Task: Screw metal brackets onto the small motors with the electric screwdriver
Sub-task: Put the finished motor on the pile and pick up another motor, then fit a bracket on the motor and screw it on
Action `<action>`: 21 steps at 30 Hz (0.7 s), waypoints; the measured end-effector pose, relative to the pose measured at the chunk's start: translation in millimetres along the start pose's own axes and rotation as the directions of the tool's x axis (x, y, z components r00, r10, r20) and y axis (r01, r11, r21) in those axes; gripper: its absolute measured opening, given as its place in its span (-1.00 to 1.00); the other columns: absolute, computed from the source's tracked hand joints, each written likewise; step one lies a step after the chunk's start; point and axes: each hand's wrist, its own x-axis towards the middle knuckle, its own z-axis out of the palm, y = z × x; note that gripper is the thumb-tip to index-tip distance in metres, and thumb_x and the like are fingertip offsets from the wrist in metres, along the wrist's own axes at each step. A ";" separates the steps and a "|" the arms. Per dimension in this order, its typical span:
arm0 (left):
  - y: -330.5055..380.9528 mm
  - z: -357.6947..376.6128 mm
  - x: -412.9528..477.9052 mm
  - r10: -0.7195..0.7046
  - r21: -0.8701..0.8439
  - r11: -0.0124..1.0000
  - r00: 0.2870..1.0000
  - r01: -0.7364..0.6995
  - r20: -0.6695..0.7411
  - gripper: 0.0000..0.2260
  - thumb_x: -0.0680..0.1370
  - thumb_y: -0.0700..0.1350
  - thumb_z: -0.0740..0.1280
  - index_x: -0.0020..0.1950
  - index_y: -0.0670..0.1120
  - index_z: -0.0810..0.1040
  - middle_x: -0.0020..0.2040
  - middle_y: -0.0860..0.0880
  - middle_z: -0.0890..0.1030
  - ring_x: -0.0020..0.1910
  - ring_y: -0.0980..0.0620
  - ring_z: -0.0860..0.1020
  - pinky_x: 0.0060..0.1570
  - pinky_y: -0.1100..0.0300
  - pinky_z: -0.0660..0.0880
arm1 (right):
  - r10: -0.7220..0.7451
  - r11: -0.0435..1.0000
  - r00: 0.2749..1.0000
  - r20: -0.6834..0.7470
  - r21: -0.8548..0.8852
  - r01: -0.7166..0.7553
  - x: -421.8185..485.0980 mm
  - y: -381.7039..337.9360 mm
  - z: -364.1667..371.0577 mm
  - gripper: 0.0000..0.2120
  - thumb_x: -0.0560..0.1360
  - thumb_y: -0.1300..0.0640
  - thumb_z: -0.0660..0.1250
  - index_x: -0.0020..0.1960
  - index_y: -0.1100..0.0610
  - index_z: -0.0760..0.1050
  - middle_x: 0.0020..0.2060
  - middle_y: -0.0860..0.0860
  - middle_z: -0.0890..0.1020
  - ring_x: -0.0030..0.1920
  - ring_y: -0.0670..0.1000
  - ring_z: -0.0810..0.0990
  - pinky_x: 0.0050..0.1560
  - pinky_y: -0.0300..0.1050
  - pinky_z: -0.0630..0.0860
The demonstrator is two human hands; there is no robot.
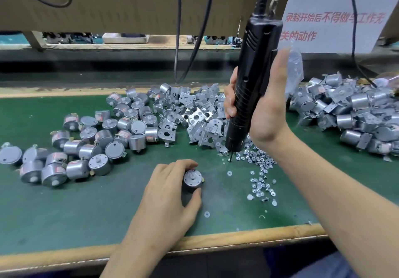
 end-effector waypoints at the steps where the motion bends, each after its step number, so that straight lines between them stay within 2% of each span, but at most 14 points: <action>1: 0.3 -0.2 0.1 0.000 -0.002 1.000 1.000 0.000 0.003 -0.64 0.44 -0.13 0.46 0.20 0.06 0.50 0.02 0.28 0.51 0.05 0.16 0.42 0.08 0.54 0.24 | -0.002 1.000 1.000 -0.001 0.002 0.002 0.3 0.2 -0.6 -0.31 0.50 -0.47 -0.03 -0.19 0.14 0.45 -0.41 0.09 0.43 -0.46 0.06 0.37 -0.35 -0.09 0.34; 3: 0.7 -0.5 0.0 0.001 -0.005 1.000 1.000 -0.001 0.006 -0.63 0.43 -0.13 0.45 0.21 0.05 0.50 0.03 0.27 0.52 0.06 0.15 0.42 0.08 0.54 0.24 | -0.006 1.000 1.000 -0.002 0.004 0.006 1.1 -0.1 -1.2 -0.36 0.49 -0.40 -0.08 -0.20 0.13 0.46 -0.43 0.08 0.44 -0.47 0.06 0.38 -0.35 -0.08 0.34; 13: 1.1 -0.4 -0.6 0.002 -0.013 1.000 1.000 -0.002 0.019 -0.63 0.43 -0.16 0.43 0.21 0.05 0.50 0.02 0.30 0.51 0.09 0.15 0.42 0.07 0.55 0.25 | -0.017 1.000 1.000 0.004 0.004 0.017 0.7 -2.3 0.4 -0.36 0.54 -0.34 -0.14 -0.20 0.14 0.44 -0.43 0.09 0.44 -0.47 0.07 0.37 -0.35 -0.05 0.33; 21: 0.5 -0.1 -0.8 0.010 -0.006 1.000 1.000 -0.009 0.020 -0.63 0.43 -0.15 0.42 0.21 0.06 0.50 0.02 0.31 0.50 0.10 0.15 0.42 0.08 0.55 0.25 | -0.017 1.000 1.000 -0.008 0.008 0.017 1.5 -0.9 -0.3 -0.35 0.50 -0.39 -0.08 -0.19 0.15 0.44 -0.42 0.11 0.43 -0.46 0.07 0.37 -0.36 -0.06 0.33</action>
